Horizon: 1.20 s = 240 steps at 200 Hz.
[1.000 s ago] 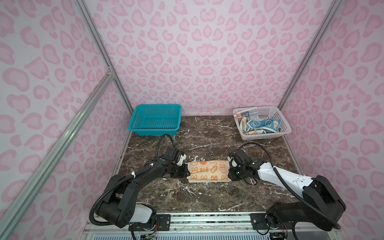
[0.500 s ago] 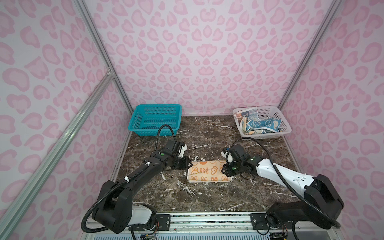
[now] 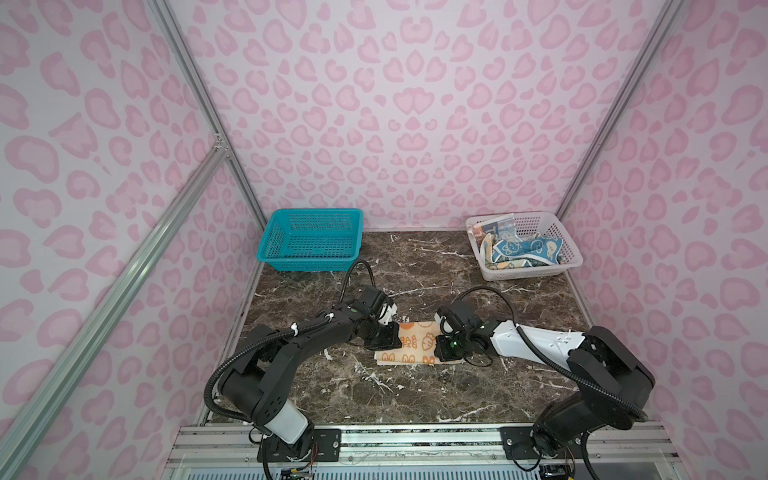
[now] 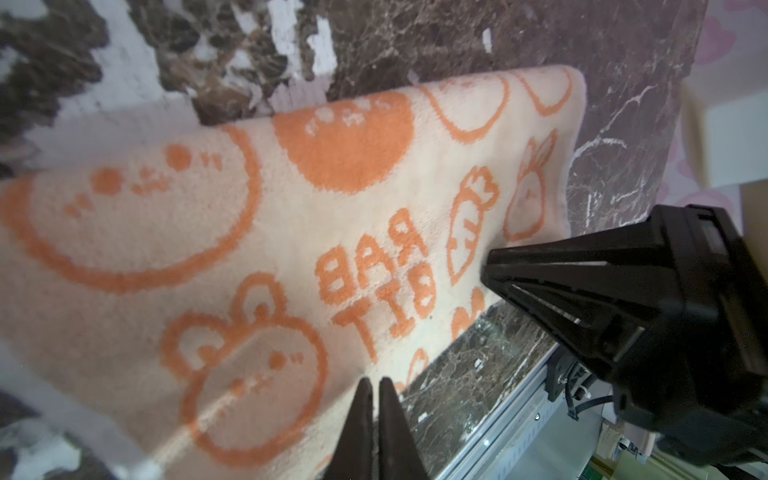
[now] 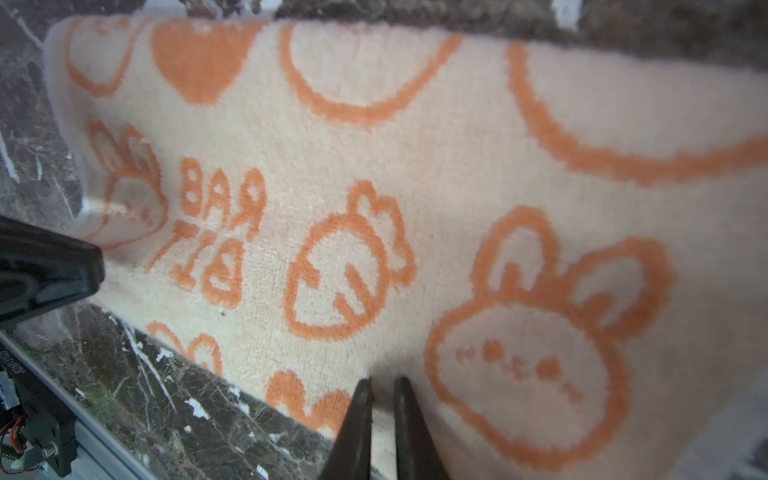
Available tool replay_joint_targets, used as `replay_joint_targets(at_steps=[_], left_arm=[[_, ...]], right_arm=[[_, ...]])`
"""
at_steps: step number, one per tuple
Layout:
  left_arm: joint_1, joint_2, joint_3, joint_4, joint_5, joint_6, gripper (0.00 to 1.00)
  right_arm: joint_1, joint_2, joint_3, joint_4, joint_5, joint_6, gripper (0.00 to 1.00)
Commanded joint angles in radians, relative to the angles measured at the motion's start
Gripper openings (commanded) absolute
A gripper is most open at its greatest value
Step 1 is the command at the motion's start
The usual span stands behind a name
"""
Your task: Fold and stack the towels
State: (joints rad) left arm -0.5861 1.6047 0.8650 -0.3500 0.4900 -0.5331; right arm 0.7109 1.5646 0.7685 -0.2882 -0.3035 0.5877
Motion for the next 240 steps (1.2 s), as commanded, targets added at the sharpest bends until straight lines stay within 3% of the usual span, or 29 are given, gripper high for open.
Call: replay_joint_targets(at_steps=[1, 59, 115, 164, 204, 240], left_arm=[[0.0, 0.022, -0.023, -0.021, -0.031, 0.001, 0.06], [0.005, 0.065, -0.046, -0.104, -0.159, 0.046, 0.03], [0.007, 0.041, 0.014, -0.125, -0.143, 0.067, 0.05], [0.009, -0.034, 0.014, -0.165, -0.168, 0.065, 0.15], [0.029, 0.007, -0.032, -0.143, -0.192, 0.054, 0.12], [0.035, 0.037, -0.05, -0.117, -0.2, 0.023, 0.11]], right_arm=[[-0.004, 0.014, -0.016, 0.021, 0.042, 0.06, 0.13], [-0.03, -0.058, -0.006, -0.035, 0.076, 0.024, 0.13], [-0.068, -0.039, -0.023, -0.124, 0.073, -0.036, 0.13], [-0.065, -0.03, -0.024, -0.13, 0.102, -0.033, 0.13], [-0.057, -0.003, 0.007, -0.151, 0.114, -0.09, 0.13], [-0.015, -0.05, 0.08, -0.222, 0.209, -0.202, 0.17]])
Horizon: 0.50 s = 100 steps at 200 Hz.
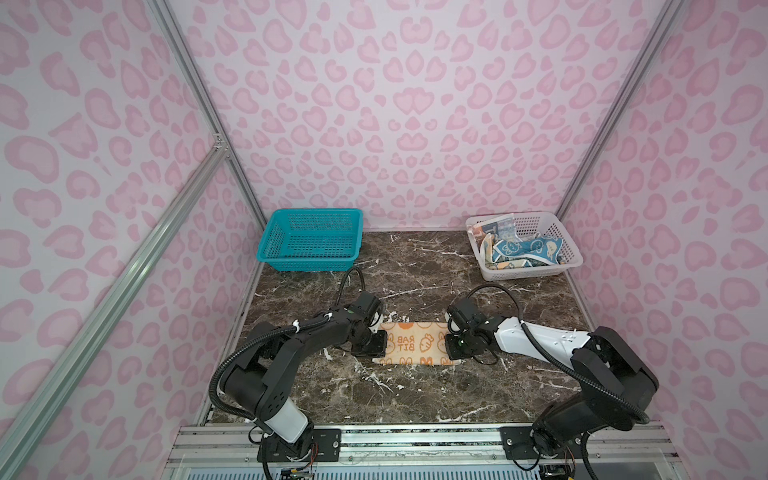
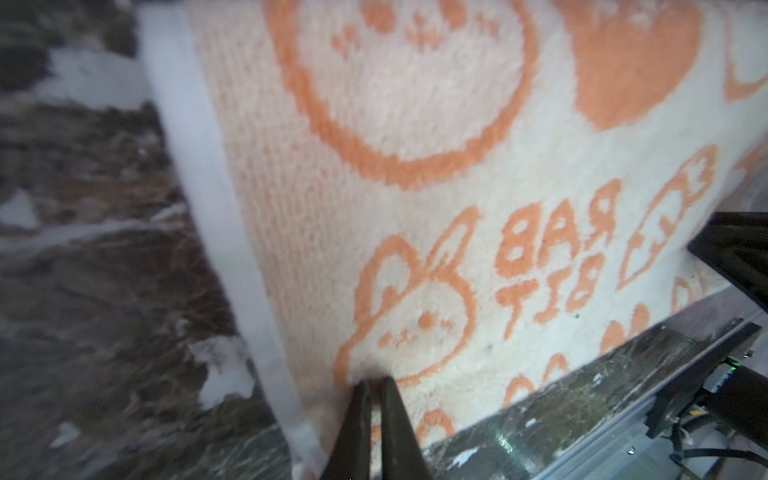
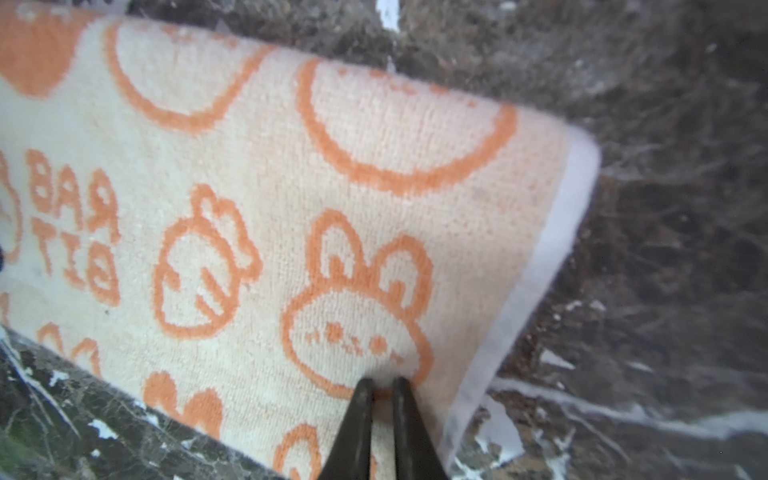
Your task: Fold and stack the towels
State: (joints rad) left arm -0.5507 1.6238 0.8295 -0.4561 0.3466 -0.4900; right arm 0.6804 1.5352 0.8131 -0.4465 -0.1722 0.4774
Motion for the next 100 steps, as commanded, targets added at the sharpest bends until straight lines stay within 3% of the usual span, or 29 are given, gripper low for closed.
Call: replay_joint_targets(at_steps=[1, 34, 66, 100], left_arm=[[0.0, 0.017, -0.015, -0.012, -0.058, -0.02, 0.11], [0.001, -0.037, 0.005, -0.02, -0.07, -0.018, 0.13], [0.003, -0.136, 0.057, -0.051, -0.11, -0.009, 0.18], [0.046, -0.217, 0.084, -0.026, -0.198, -0.041, 0.26]], right_arm=[[0.016, -0.021, 0.037, -0.065, 0.078, -0.094, 0.17], [0.043, -0.043, 0.092, -0.06, 0.085, -0.197, 0.23], [0.13, -0.016, 0.171, -0.073, 0.189, -0.321, 0.37], [0.21, 0.028, 0.221, -0.019, 0.217, -0.437, 0.54]])
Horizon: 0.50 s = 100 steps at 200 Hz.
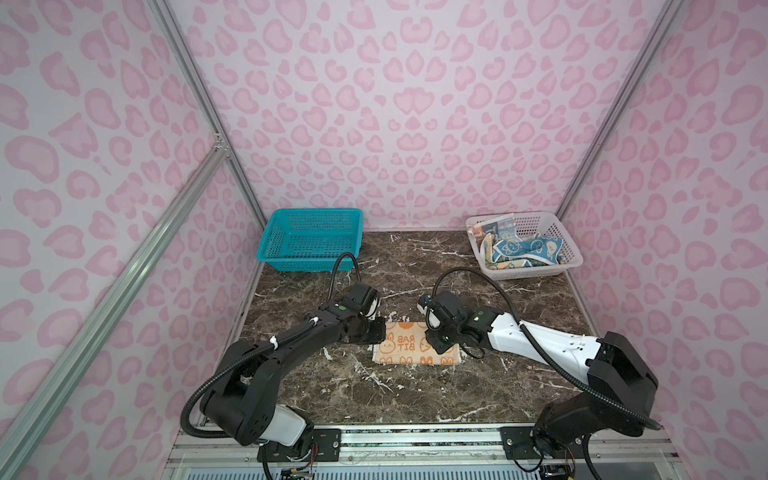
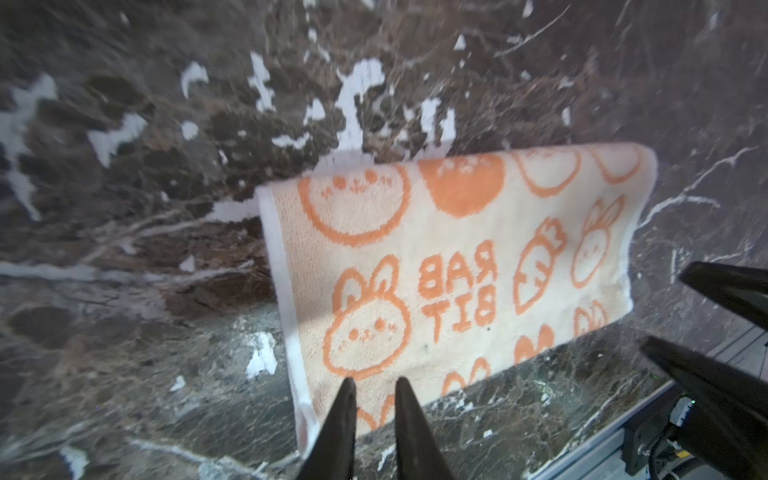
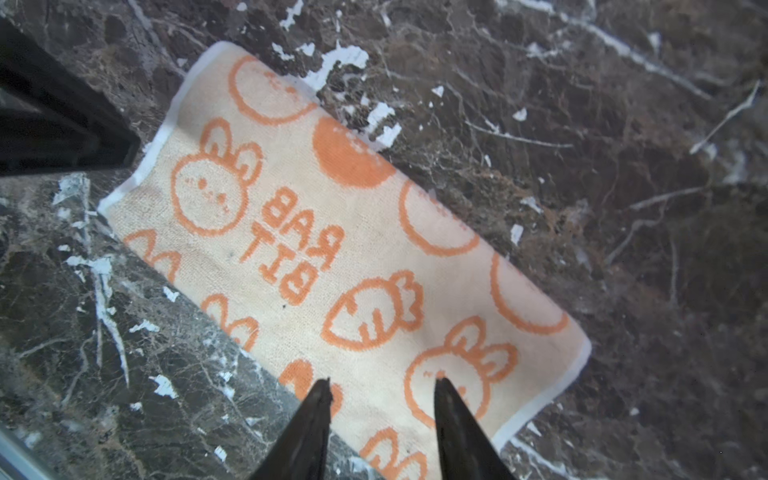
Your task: Fold and stack the towels
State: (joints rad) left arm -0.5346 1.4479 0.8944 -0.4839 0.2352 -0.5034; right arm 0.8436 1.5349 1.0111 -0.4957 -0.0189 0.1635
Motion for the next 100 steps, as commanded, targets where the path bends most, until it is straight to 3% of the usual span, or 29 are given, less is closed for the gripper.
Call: replay_joint_targets(at_steps=[1, 35, 56, 100], left_arm=[[0.031, -0.044, 0.019, 0.004, -0.088, -0.029, 0.27], [0.092, -0.136, 0.027, 0.046, -0.152, -0.047, 0.45], [0.128, -0.193, 0.022, 0.058, -0.196, -0.051, 0.53], [0.293, -0.275, -0.073, 0.09, -0.128, -0.106, 0.66]], right_arm=[[0.049, 0.03, 0.025, 0.031, 0.067, -0.126, 0.54], [0.12, 0.089, 0.063, 0.083, 0.086, -0.206, 0.72], [0.156, 0.123, 0.079, 0.119, 0.057, -0.243, 0.77], [0.184, 0.206, 0.105, 0.157, -0.024, -0.299, 0.86]])
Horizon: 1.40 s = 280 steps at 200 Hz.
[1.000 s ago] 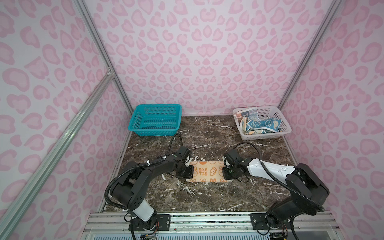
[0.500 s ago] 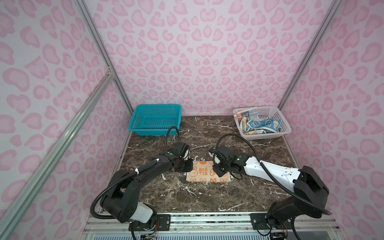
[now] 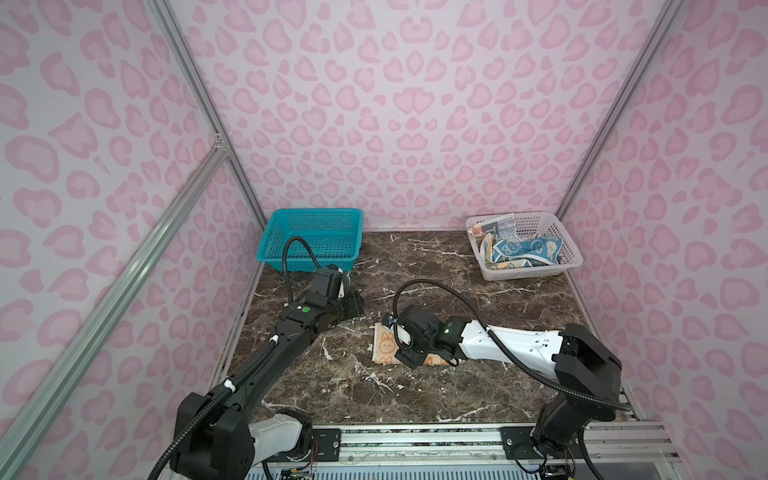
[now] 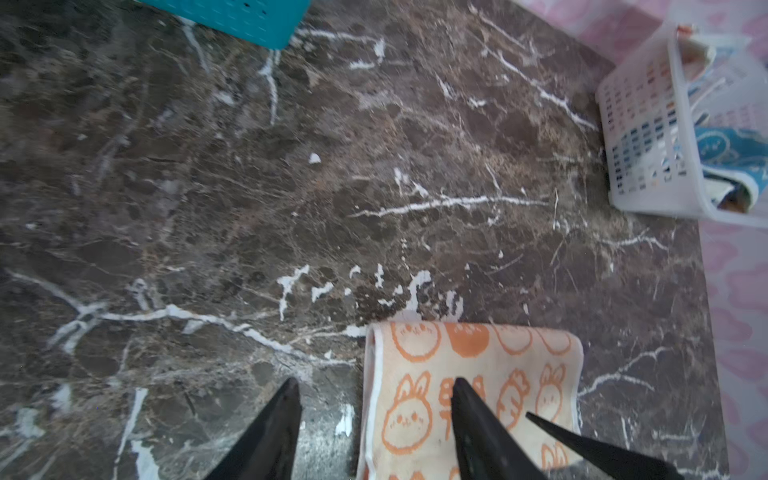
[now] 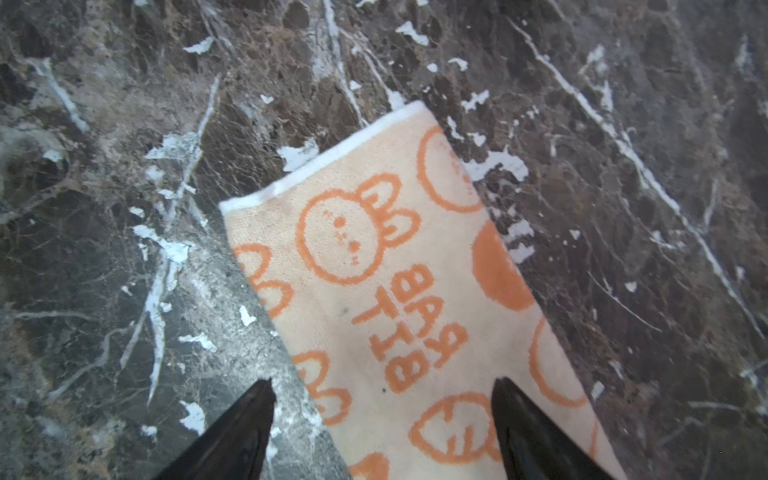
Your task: Fold and stack the towels
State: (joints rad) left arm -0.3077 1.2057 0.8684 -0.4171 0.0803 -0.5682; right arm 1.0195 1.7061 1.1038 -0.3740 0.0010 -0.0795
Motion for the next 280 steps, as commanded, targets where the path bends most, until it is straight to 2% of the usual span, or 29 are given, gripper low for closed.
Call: replay_joint_targets(at_steps=[1, 14, 43, 50, 56, 119, 163, 193, 225, 247, 280], left_arm=[[0.07, -0.035, -0.051, 0.024, 0.029, -0.042, 0.66], [0.111, -0.061, -0.086, 0.032, 0.037, -0.044, 0.71], [0.192, -0.102, -0.131, 0.033, 0.069, -0.041, 0.75], [0.207, -0.109, -0.138, 0.037, 0.081, -0.039, 1.0], [0.218, -0.114, -0.144, 0.037, 0.089, -0.038, 0.97], [0.26, -0.133, -0.176, 0.045, 0.128, -0.018, 0.97], [0.26, -0.082, -0.175, 0.028, 0.185, 0.002, 0.97], [0.257, -0.017, -0.202, 0.069, 0.307, -0.026, 0.99], [0.179, 0.049, -0.217, 0.134, 0.383, -0.053, 1.0], [0.101, 0.103, -0.216, 0.199, 0.44, -0.085, 0.99], [0.012, 0.206, -0.208, 0.267, 0.471, -0.131, 0.96]], right_arm=[[0.008, 0.037, 0.014, 0.037, -0.045, -0.057, 0.85], [0.01, 0.059, 0.025, 0.033, -0.061, -0.071, 0.83], [0.01, 0.121, 0.06, 0.003, -0.074, -0.083, 0.8], [0.011, 0.141, 0.07, -0.008, -0.075, -0.085, 0.8], [0.01, 0.156, 0.08, -0.02, -0.078, -0.087, 0.79], [0.008, 0.265, 0.123, -0.076, -0.063, -0.077, 0.7], [0.005, 0.301, 0.104, -0.052, -0.055, -0.067, 0.46], [-0.021, 0.278, 0.059, 0.027, -0.101, -0.034, 0.24], [-0.088, 0.217, -0.015, 0.166, -0.222, 0.031, 0.13], [-0.133, 0.179, -0.058, 0.249, -0.298, 0.069, 0.11], [-0.173, 0.152, -0.085, 0.299, -0.328, 0.084, 0.09]])
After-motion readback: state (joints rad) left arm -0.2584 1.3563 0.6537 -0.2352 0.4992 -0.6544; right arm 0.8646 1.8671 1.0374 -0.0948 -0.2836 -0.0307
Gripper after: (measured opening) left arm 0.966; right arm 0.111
